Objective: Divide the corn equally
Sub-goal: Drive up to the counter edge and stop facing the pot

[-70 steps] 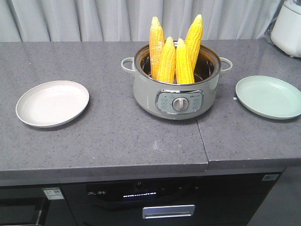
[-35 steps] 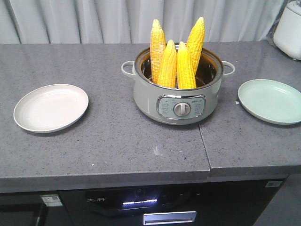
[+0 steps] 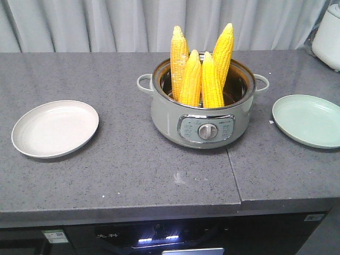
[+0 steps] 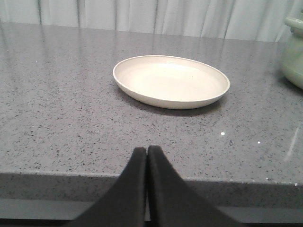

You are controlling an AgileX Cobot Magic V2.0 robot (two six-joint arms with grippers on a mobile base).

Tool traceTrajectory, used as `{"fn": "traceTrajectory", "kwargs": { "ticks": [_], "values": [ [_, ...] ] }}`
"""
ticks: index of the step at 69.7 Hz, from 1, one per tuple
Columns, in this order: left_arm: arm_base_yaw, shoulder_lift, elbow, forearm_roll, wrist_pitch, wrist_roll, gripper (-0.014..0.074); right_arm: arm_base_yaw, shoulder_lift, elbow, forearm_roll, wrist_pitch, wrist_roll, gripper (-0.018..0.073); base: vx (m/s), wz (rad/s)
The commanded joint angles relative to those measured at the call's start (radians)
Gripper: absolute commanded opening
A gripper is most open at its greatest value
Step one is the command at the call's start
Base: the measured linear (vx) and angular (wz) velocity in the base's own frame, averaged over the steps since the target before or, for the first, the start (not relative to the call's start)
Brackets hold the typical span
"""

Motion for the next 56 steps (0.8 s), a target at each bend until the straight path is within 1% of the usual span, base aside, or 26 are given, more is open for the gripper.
{"fn": "traceTrajectory", "kwargs": {
  "ticks": [1, 56],
  "values": [
    [-0.007, -0.015, 0.0, -0.005, -0.078, -0.004, -0.0009, -0.006, -0.008, 0.006, -0.009, -0.072, 0.0, -0.0011, 0.04, 0.0],
    [-0.007, -0.015, 0.0, -0.005, -0.078, -0.004, -0.0009, -0.006, -0.008, 0.006, -0.009, -0.072, 0.0, -0.0011, 0.04, 0.0]
  ]
}}
